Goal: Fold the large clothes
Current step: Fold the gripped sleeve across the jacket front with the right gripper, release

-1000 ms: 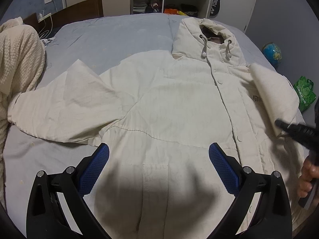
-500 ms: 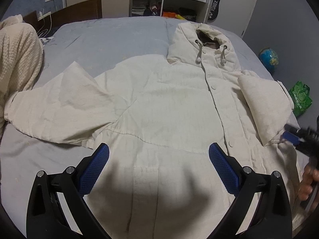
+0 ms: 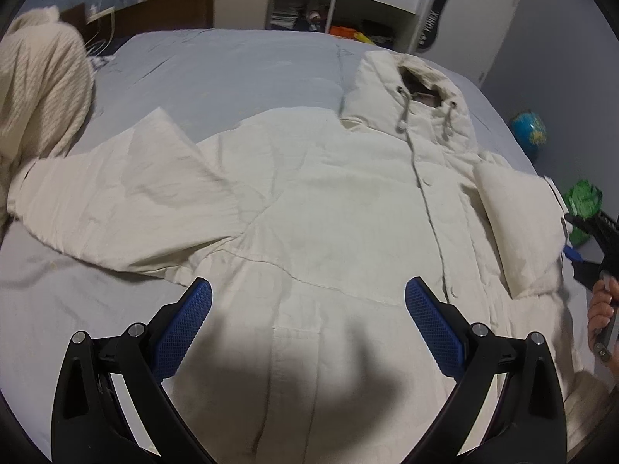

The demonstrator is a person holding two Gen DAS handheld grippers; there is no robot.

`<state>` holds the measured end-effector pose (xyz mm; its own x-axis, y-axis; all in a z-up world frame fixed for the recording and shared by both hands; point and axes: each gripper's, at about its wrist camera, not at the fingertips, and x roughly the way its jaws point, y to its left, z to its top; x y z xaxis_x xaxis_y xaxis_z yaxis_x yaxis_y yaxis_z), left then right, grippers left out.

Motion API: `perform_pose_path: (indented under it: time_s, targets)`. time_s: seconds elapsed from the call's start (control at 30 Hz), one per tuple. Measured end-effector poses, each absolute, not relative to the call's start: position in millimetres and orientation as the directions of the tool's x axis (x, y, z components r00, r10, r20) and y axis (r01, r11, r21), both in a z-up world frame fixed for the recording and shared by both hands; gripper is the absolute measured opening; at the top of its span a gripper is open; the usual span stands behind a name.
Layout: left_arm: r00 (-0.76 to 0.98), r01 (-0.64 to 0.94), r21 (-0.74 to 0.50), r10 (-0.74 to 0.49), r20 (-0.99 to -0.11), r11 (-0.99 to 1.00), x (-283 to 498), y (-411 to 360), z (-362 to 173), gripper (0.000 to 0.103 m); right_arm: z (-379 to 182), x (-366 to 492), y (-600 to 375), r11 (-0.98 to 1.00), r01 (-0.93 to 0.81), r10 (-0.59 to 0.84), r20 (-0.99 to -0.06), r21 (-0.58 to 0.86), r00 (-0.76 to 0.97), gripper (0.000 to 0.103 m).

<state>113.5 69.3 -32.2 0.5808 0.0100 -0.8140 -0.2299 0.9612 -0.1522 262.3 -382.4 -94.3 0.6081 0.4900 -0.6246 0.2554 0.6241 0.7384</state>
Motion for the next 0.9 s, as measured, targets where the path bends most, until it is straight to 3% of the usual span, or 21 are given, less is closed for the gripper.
perform_pose_path:
  time_s: [0.03, 0.07, 0.2, 0.3, 0.53, 0.9]
  targets:
    - [0.579, -0.245, -0.162, 0.010, -0.816, 0.956, 113.8, 73.6, -32.4, 0.096, -94.8, 263.3, -381.0, 0.621, 0.255, 0.489, -0.621, 0.741, 0.612, 0.046]
    - [0.578, -0.258, -0.170, 0.011, -0.816, 0.951, 114.2, 77.4, -32.6, 0.096, -94.9, 263.0, -380.3, 0.623, 0.258, 0.484, -0.624, 0.738, 0.614, 0.030]
    - [0.564, -0.308, -0.129, 0.072, -0.822, 0.942, 114.5, 92.5, -30.8, 0.096, -84.9, 263.6, -366.1, 0.629, 0.183, 0.516, -0.582, 0.755, 0.628, 0.021]
    - [0.537, -0.354, -0.061, 0.150, -0.830, 0.933, 113.3, 103.3, -30.1, 0.096, -68.9, 261.8, -347.4, 0.656, 0.102, 0.544, -0.562, 0.748, 0.622, 0.020]
    - [0.524, -0.398, -0.063, 0.170, -0.834, 0.915, 105.8, 121.7, -28.6, 0.096, -34.9, 251.6, -284.6, 0.712, -0.089, 0.600, -0.537, 0.697, 0.592, 0.018]
    - [0.517, -0.428, -0.058, 0.192, -0.834, 0.902, 96.4, 138.1, -26.5, 0.096, -11.2, 219.7, -150.0, 0.812, -0.394, 0.583, -0.633, 0.430, 0.509, 0.018]
